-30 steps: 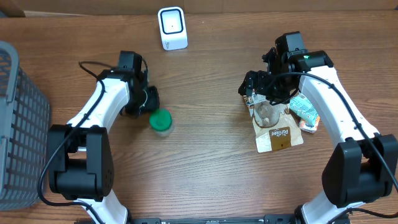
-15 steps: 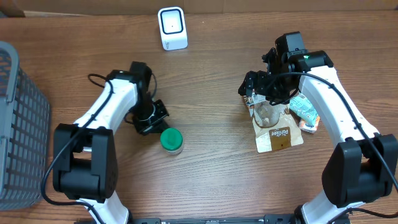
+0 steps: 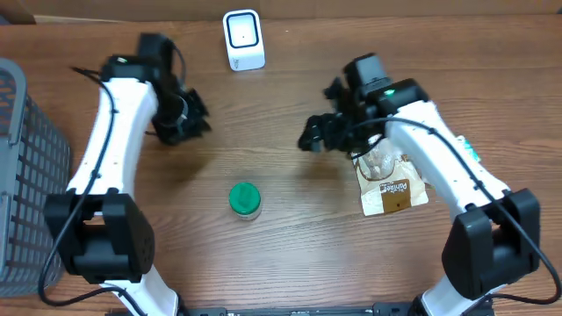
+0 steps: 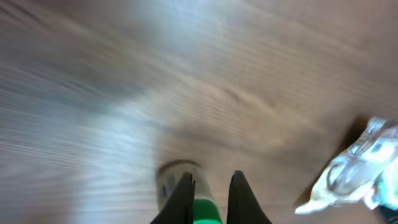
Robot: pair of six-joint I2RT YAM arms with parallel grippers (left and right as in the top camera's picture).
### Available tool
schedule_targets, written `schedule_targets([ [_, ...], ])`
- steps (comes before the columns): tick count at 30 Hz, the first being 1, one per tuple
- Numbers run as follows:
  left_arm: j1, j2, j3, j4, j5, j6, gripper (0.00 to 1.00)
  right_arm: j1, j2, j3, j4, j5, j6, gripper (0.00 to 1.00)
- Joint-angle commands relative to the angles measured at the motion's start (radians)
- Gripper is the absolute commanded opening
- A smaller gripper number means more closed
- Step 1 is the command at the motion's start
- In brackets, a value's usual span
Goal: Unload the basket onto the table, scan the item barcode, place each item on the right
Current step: 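Swing the right gripper left toward the green-lidded jar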
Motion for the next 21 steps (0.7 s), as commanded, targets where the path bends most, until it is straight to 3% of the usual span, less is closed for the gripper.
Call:
schedule_targets([
  [1,0.063,0.001,0.117,-0.018,-0.076,0.077,0.04,0.1,0.003,-0.006,0.042,-0.013,0.019,0.85],
  [11,0.22,0.002,0.146,-0.004,-0.084,0.09,0.04,0.393,0.011,-0.006,0.221,-0.006,0.09,0.81],
  [15,0.244,0.002,0.145,-0.013,-0.099,0.09,0.04,0.485,0.043,-0.006,0.282,-0.006,0.137,0.68],
  [21,0.243,0.002,0.145,-0.015,-0.124,0.098,0.04,0.589,0.106,-0.006,0.3,-0.007,0.184,0.34],
])
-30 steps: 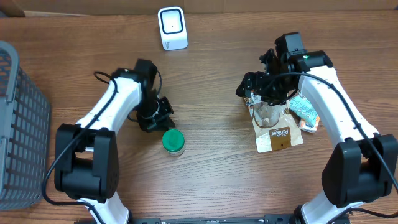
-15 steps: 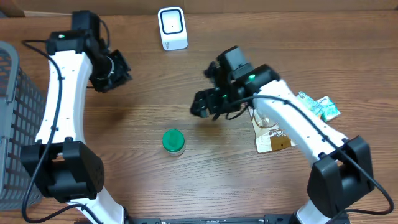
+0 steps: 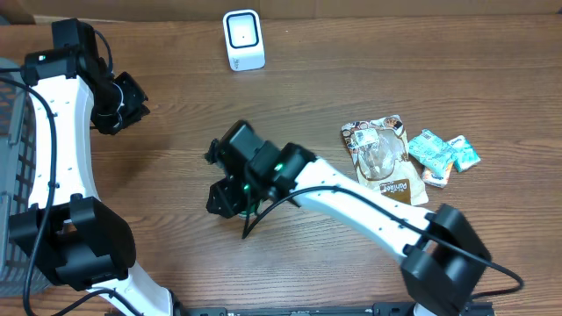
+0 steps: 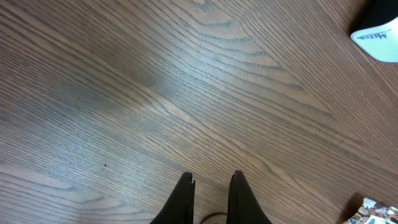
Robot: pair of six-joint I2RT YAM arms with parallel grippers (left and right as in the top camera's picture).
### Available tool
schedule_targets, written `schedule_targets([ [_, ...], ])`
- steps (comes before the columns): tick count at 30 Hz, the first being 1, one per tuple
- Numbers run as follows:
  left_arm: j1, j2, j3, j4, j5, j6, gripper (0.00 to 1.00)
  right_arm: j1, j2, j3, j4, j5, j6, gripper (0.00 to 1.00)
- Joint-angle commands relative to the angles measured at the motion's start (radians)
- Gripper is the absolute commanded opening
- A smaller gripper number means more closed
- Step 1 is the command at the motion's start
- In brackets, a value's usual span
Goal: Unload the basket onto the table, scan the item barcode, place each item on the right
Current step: 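Swing the right gripper left toward the green-lidded jar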
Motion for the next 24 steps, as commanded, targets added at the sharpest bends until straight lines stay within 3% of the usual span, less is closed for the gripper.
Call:
schedule_targets([
  [1,-0.006,0.002,0.021,-0.003,-0.027,0.02,0.04,0.046,0.044,-0.006,0.003,-0.002,0.033,0.31],
  [6,-0.006,0.002,0.021,-0.003,-0.028,0.02,0.04,0.077,0.07,-0.006,-0.021,0.024,0.033,0.29],
  [18,-0.006,0.002,0.021,-0.003,-0.027,0.027,0.04,0.028,0.07,-0.006,-0.19,0.367,0.021,0.29],
  [24,-0.007,0.002,0.018,-0.003,-0.027,0.027,0.04,-0.035,0.07,-0.006,-0.197,0.455,-0.114,0.34],
])
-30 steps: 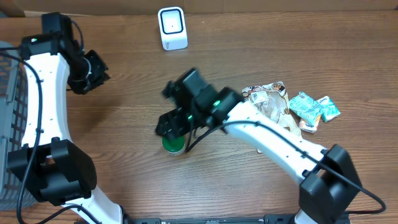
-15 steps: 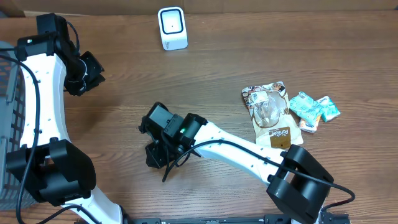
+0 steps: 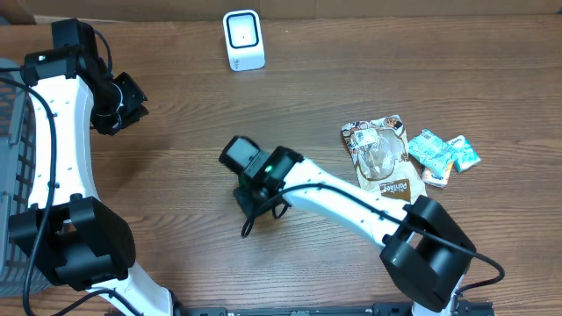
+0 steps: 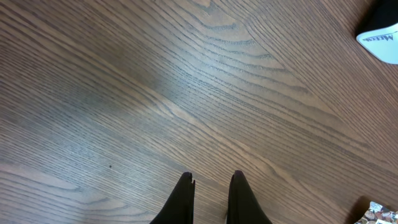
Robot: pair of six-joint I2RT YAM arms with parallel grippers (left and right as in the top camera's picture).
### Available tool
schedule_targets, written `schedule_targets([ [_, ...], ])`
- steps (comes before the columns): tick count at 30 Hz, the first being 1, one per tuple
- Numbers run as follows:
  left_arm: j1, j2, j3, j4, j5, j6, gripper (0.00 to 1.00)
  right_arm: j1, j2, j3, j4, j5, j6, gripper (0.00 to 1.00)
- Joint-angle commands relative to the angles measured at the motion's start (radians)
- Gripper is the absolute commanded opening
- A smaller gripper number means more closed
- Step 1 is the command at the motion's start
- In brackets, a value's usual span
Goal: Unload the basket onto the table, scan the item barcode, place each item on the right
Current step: 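Swing the right gripper left toward the green-lidded jar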
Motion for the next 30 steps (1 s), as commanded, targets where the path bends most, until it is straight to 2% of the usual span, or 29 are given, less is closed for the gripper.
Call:
schedule_targets([
  [1,-0.007,0.002,0.017,-0.003,-0.013,0.023,0.04,-0.041,0.002,-0.006,0.01,0.129,-0.112,0.38],
  [9,-0.008,0.003,0.007,-0.01,-0.013,0.023,0.04,-0.132,0.002,-0.006,0.129,0.172,-0.187,0.41],
  [15,-0.01,0.003,0.007,-0.01,-0.013,0.032,0.04,-0.174,0.0,0.009,0.144,0.104,-0.22,0.43],
  [20,-0.01,0.004,0.007,-0.01,-0.013,0.042,0.04,-0.206,-0.002,0.14,0.013,-0.002,-0.317,0.62],
  [24,-0.01,0.005,0.007,-0.006,-0.013,0.041,0.04,-0.209,-0.002,0.236,-0.022,-0.077,-0.478,0.9],
  [26,-0.01,0.006,0.007,-0.002,-0.013,0.041,0.05,-0.203,0.002,0.235,0.008,-0.08,-0.551,0.95],
  [30,-0.01,0.01,0.007,-0.003,-0.008,0.037,0.06,-0.193,0.048,0.235,0.036,-0.064,-0.734,1.0],
])
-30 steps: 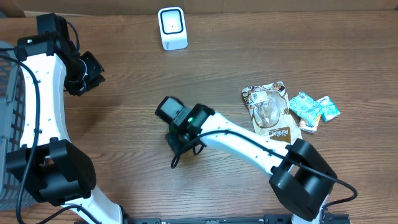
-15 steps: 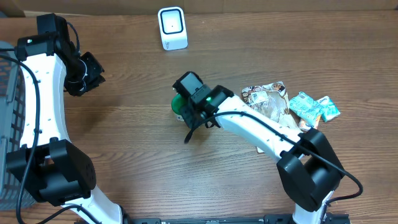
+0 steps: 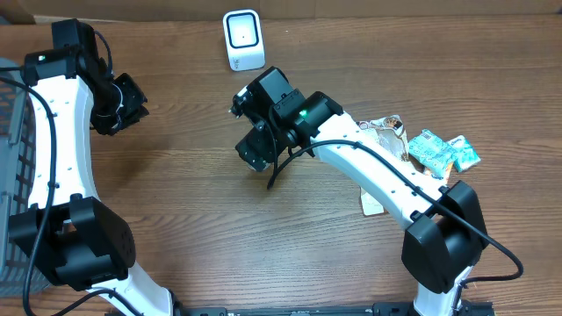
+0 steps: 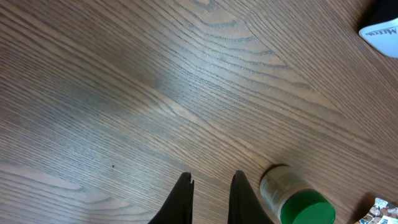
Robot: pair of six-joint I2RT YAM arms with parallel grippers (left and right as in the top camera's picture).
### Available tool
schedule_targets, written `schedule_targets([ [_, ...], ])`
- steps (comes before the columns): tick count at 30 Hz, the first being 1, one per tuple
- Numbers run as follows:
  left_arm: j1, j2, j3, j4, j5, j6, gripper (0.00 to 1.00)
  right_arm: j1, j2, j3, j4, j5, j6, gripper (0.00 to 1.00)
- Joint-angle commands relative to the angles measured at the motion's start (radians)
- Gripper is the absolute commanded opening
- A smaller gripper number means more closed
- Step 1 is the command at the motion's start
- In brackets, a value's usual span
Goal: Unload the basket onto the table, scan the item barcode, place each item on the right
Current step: 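Swing the right gripper left toward the green-lidded jar, then lower the right gripper over the jar's green lid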
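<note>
The white barcode scanner (image 3: 243, 39) stands at the table's back edge; its corner shows in the left wrist view (image 4: 382, 28). A jar with a white label and green lid (image 4: 292, 196) appears tilted at the lower right of that view. From overhead it is hidden under my right gripper (image 3: 255, 147), which hangs raised in front of the scanner and seems shut on it. My left gripper (image 3: 123, 104) is far to the left. Its fingers (image 4: 212, 177) stand close together with nothing between them.
A grey wire basket (image 3: 13, 175) sits at the left edge. A brown snack pouch (image 3: 386, 127), partly under the right arm, and blue packets (image 3: 443, 151) lie at the right. A cable dangles below the right wrist (image 3: 272, 175).
My right gripper has moved from the jar's spot at mid-table to a higher place nearer the scanner. The jar has left that spot and now shows in the left wrist view. The left arm is unmoved.
The jar stood alone at mid-table, with my left gripper close by and the right one near the pouch. Then the left arm was back at the far left and the right gripper was at the jar. Then it covered the jar, and now it is raised toward the scanner.
</note>
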Motion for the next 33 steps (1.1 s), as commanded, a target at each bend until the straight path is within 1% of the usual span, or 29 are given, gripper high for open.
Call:
schedule_targets([
  [1,-0.01,0.01,0.006,0.003,-0.008,0.014,0.06,0.011,0.048,0.013,0.007,-0.005,-0.208,1.0],
  [4,-0.01,0.01,0.005,0.003,-0.01,0.015,0.07,0.011,0.095,0.013,0.007,0.029,-0.219,1.0],
  [8,-0.01,0.01,0.003,0.005,-0.009,0.014,0.08,0.011,0.132,0.013,0.027,0.029,-0.235,1.0],
  [19,-0.01,0.011,0.003,0.009,-0.01,0.014,0.09,0.009,0.145,0.013,0.117,0.029,-0.249,1.0],
  [25,-0.01,0.011,0.003,0.016,-0.01,0.014,0.09,0.0,0.163,0.013,0.136,0.028,-0.249,0.94],
  [33,-0.01,0.012,0.003,0.029,-0.009,0.014,0.09,-0.006,0.198,0.013,0.158,0.02,-0.241,0.9],
])
